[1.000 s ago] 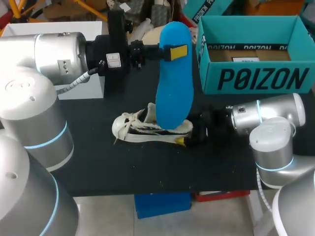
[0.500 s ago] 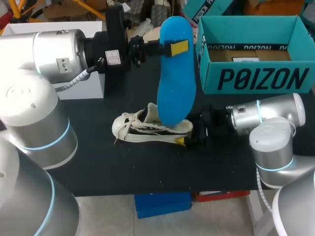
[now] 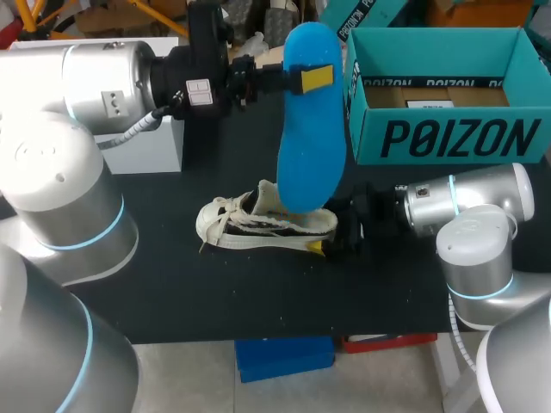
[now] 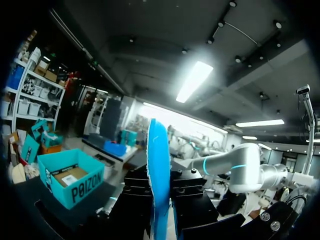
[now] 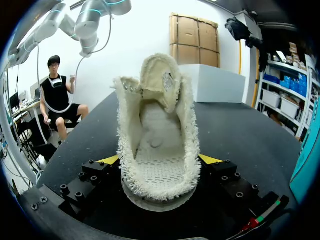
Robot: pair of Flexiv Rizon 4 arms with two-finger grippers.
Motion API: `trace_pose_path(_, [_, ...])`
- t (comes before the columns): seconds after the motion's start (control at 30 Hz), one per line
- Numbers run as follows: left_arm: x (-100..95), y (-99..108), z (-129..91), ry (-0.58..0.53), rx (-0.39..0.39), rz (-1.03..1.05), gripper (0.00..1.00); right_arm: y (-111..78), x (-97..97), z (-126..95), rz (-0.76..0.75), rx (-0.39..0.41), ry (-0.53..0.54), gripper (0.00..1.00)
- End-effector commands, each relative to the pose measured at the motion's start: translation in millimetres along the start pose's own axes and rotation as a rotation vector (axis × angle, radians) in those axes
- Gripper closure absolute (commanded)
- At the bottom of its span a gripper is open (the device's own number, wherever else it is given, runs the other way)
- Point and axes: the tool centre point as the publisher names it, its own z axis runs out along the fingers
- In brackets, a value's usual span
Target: Take the shoe out of the shoebox, open the shoe tongue, remove and reinsert the insole, then place the shoe into the shoebox
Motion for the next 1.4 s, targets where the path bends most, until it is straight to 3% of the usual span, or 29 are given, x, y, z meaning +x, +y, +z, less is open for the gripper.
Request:
trace_pose_path(0.03, [0.2,-0.4,2.1,-0.003,-0.005,-0.001,1.00,-0.2,0.2,0.0,-0.007,0.005,0.000,0.00])
trace_pose_path(0.3, [0.2,-0.4,2.1,-0.003,-0.005,-0.001,1.00,2.6,0.6,-9.7,-0.008,0.092,0.028,0.00])
trace_pose_path(0.73, [0.2,-0.4,2.1,-0.003,-0.005,-0.001,1.00,3.5,4.9,-30.8,0.004,0.570,0.054,0.00])
trace_pose_path(1.1, [0.2,-0.4,2.1,-0.003,-0.005,-0.001,1.00,12.3,5.7,-30.4,-0.060,0.904,0.101,0.00])
trace_pose_path(1.4, [0.2,-0.4,2.1,-0.003,-0.005,-0.001,1.00,17.7,5.1,-28.2,-0.114,1.069,0.097,0.00])
